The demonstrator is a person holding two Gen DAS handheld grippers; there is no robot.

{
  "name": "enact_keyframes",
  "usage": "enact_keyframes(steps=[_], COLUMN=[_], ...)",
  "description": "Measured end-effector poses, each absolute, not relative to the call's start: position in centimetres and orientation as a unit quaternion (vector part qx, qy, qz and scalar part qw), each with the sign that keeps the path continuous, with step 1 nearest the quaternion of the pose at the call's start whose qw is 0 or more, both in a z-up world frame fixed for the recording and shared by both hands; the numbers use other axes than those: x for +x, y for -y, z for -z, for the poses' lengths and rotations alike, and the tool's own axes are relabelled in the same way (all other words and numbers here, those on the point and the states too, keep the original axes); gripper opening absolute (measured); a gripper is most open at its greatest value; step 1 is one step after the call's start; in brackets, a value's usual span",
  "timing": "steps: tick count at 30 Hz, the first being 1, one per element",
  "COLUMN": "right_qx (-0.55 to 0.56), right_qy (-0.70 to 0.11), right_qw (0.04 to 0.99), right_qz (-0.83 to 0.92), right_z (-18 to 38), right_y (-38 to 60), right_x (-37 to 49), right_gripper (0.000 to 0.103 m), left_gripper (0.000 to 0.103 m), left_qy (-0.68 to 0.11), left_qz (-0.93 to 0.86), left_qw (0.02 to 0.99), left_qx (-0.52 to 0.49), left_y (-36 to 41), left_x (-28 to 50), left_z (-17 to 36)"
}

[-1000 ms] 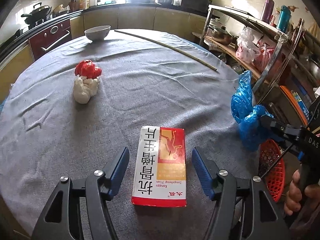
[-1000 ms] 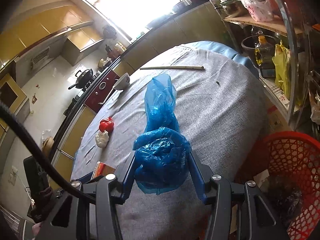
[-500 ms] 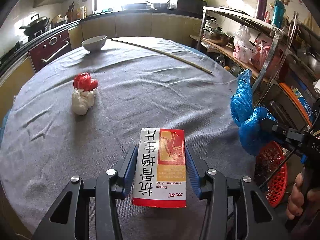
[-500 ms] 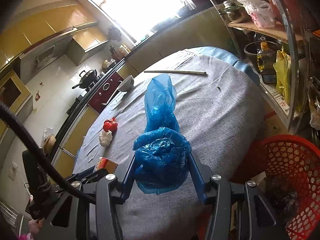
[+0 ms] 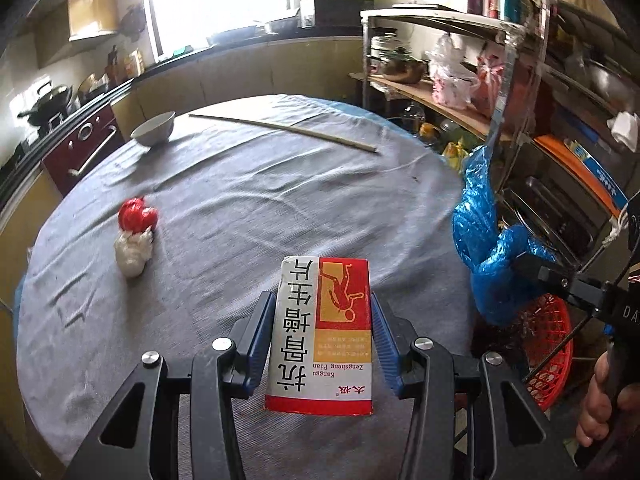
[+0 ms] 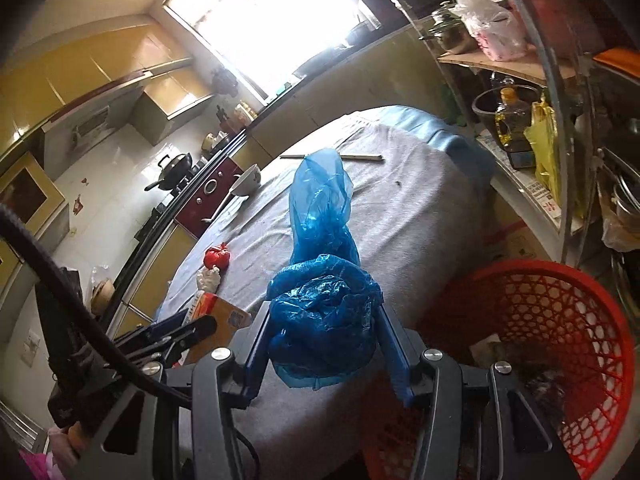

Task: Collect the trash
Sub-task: 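Lift and carry the blue bag and medicine box over the red basket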

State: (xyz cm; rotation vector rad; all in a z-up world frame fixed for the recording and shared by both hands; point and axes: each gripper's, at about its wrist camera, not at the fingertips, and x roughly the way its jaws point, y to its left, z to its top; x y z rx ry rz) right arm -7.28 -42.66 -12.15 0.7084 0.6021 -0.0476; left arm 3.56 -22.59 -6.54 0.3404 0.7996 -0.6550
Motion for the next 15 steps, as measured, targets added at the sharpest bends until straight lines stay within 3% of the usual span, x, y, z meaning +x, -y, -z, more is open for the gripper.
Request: enact_keyframes(steps=[15], right_qx=[0.364], right_qy=[-0.28], right_qw=[0.886], right_qz=[0.066], right_z=[12.9], right_y=[46.3], right_x=[-12.5], right_gripper=[0.054], left_gripper=[0.049], left_qy=[-0.355], left_qz=[0.366], left_qw=[0.836], left_qx=[0.206], left_y=[28.1], left_x=[-0.3], left_z=[5.6])
